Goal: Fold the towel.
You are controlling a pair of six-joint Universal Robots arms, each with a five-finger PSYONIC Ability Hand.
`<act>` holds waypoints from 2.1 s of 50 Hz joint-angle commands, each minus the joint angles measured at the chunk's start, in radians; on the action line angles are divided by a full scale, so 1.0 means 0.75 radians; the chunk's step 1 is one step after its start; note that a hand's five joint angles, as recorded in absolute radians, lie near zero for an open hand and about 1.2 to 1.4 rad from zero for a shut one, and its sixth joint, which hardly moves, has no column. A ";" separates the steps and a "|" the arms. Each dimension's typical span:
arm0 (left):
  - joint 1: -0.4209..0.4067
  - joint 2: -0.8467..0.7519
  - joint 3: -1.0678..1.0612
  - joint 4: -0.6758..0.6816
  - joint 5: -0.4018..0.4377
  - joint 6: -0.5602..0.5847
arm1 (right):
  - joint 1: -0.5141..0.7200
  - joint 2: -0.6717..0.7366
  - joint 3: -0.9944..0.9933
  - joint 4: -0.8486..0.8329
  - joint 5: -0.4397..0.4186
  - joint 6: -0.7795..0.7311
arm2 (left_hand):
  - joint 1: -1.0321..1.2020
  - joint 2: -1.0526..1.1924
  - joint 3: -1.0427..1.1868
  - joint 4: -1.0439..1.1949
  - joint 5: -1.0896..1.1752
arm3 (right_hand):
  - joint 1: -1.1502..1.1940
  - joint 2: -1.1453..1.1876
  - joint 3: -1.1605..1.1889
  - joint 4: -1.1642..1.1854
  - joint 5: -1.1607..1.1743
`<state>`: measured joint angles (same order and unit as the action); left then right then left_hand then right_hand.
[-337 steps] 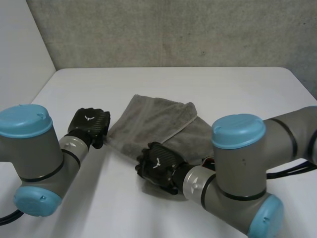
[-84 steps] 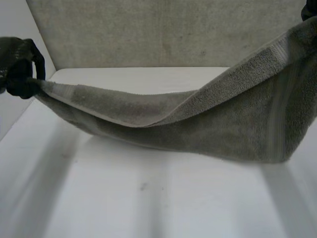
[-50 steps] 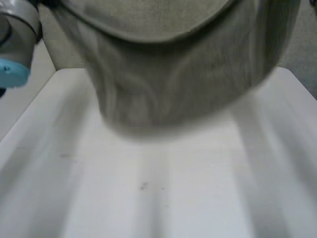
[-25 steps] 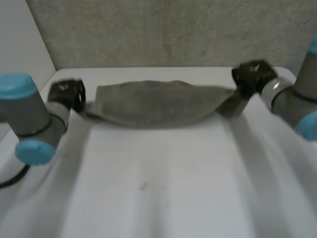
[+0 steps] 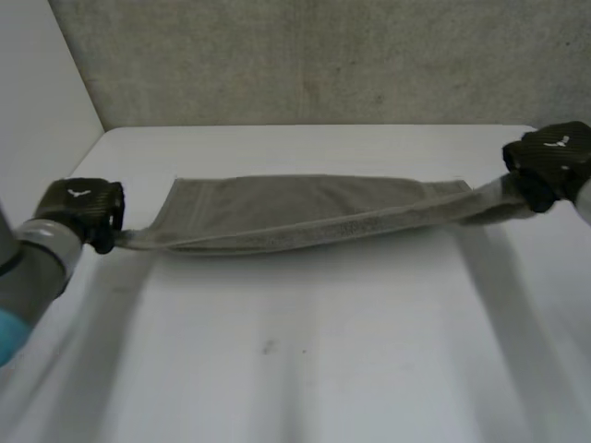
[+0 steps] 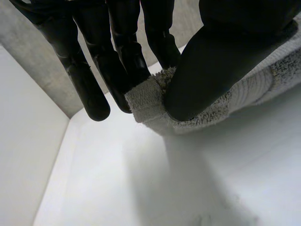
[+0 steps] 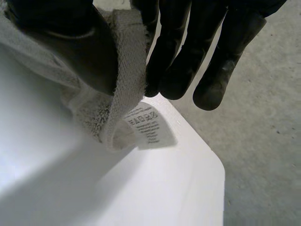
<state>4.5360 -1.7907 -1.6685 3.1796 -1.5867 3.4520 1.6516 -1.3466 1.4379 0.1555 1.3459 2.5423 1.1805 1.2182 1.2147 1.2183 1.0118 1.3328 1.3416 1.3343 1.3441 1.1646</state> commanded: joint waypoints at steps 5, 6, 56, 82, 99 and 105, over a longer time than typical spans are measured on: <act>0.088 0.538 -0.307 -0.231 0.154 0.011 | -0.175 -0.381 0.279 0.316 -0.160 -0.309 | 0.288 0.237 0.242 0.237 0.280 | 0.085 0.073 0.083 0.070 0.076; 0.088 0.539 -0.307 -0.231 0.154 0.011 | -0.175 -0.381 0.279 0.316 -0.160 -0.309 | 0.288 0.237 0.242 0.237 0.280 | 0.085 0.073 0.083 0.070 0.076; -0.102 -0.952 1.075 -0.149 0.009 -0.007 | 0.070 0.856 -0.737 0.069 0.161 0.110 | 0.288 0.237 0.242 0.237 0.280 | 0.085 0.073 0.083 0.070 0.076; -0.112 -1.051 1.237 -0.163 0.003 -0.007 | 0.105 1.018 -0.964 0.063 0.249 0.110 | -0.620 -0.670 -0.665 -0.670 -0.628 | -1.413 -1.425 -1.415 -1.428 -1.422; -0.131 -0.695 0.963 -0.218 -0.057 -0.095 | 0.091 0.640 -0.787 0.050 0.202 0.235 | -1.301 -1.351 -1.347 -1.351 -1.309 | -1.544 -1.556 -1.546 -1.559 -1.553; -0.137 -0.537 0.697 -0.135 -0.052 -0.095 | 0.083 0.491 -0.496 -0.013 0.144 0.224 | -1.297 -1.347 -1.343 -1.348 -1.305 | -1.519 -1.531 -1.521 -1.534 -1.527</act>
<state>4.4372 -2.3169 -0.9449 3.0229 -1.6319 3.3880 1.7196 -0.8608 0.8472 0.1879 1.4960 2.7176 0.1862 0.1798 0.1822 0.1820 0.0312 0.2342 0.2586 0.2520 0.2612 0.0622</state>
